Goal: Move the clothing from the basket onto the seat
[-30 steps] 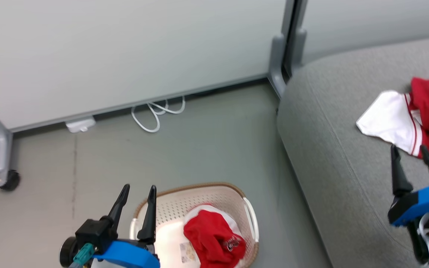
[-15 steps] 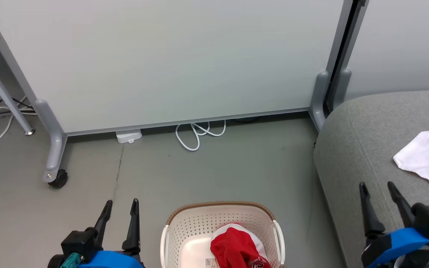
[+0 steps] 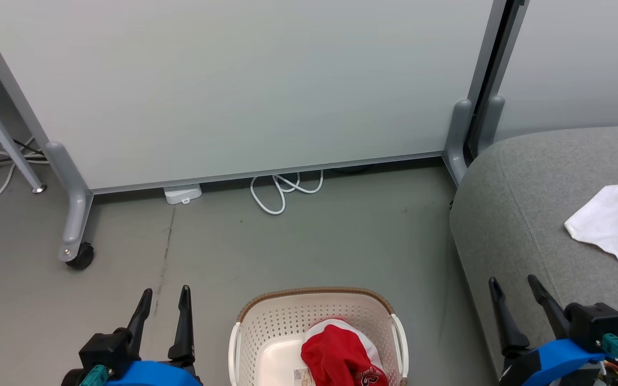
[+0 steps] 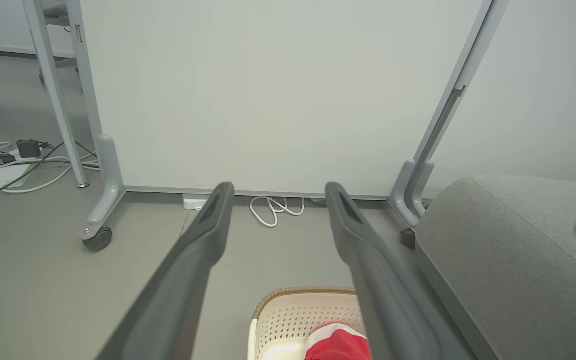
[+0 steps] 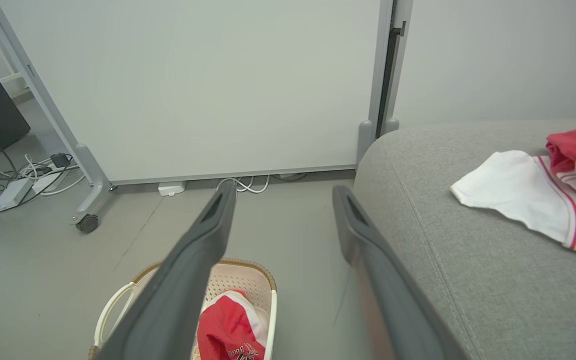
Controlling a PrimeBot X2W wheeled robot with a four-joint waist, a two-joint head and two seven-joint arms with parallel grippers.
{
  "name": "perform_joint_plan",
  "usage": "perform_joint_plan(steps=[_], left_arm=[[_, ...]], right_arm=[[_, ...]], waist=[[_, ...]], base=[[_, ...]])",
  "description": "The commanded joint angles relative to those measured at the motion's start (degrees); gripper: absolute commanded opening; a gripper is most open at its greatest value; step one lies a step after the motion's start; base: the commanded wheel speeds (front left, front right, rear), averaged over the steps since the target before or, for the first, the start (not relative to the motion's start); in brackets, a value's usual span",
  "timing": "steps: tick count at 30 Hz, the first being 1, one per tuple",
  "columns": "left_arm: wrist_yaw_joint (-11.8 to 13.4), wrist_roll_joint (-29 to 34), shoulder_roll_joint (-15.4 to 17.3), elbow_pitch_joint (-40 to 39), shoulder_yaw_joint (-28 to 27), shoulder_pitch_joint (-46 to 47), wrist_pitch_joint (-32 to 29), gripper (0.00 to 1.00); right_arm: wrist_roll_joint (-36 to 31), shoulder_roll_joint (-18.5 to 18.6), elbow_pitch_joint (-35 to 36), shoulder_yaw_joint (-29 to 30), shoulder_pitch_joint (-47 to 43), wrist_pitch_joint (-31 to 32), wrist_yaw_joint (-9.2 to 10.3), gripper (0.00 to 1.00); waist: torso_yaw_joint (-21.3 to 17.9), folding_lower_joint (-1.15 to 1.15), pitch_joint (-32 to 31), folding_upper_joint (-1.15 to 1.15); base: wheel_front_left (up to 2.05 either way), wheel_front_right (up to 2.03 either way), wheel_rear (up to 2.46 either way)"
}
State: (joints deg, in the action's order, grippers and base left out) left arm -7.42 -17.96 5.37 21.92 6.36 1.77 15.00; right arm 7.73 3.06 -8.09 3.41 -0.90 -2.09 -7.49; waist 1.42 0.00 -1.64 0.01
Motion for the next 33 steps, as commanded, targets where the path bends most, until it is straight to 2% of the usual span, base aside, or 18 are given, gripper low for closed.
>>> perform_joint_plan(steps=[1,11,16,24,33], left_arm=[[-0.06,0.44,0.12,-0.25,0.05,-0.47,0.27,1.00],[-0.06,0.46,-0.08,-0.54,0.70,0.98,0.27,1.00],[-0.06,0.61,0.25,-1.20,1.40,2.48,0.27,1.00],[-0.06,0.57,1.39,-1.39,4.11,7.65,0.27,1.00],[-0.06,0.62,3.21,1.79,8.57,15.86,0.26,1.00]], right_arm=[[0.26,-0.17,-0.06,-0.08,0.01,0.07,-0.02,1.00],[1.06,-0.21,-0.08,-1.01,0.80,-0.16,-0.01,1.00],[1.63,-0.20,0.66,-1.77,2.40,-0.68,-0.01,1.00],[2.10,-0.20,1.92,-3.11,7.54,-2.32,-0.01,1.00],[2.54,-0.19,2.98,-5.90,16.15,-4.74,-0.02,1.00]], waist=[[-0.09,0.00,0.07,-0.01],[-0.54,0.00,1.48,-0.01],[-1.08,0.00,4.57,-0.01],[-3.38,0.00,13.83,-0.01],[-8.68,0.00,27.14,-0.01]], base=[[0.00,0.00,0.00],[0.00,0.00,0.00],[0.00,0.00,0.00],[0.00,0.00,0.00],[0.00,0.00,0.00]])
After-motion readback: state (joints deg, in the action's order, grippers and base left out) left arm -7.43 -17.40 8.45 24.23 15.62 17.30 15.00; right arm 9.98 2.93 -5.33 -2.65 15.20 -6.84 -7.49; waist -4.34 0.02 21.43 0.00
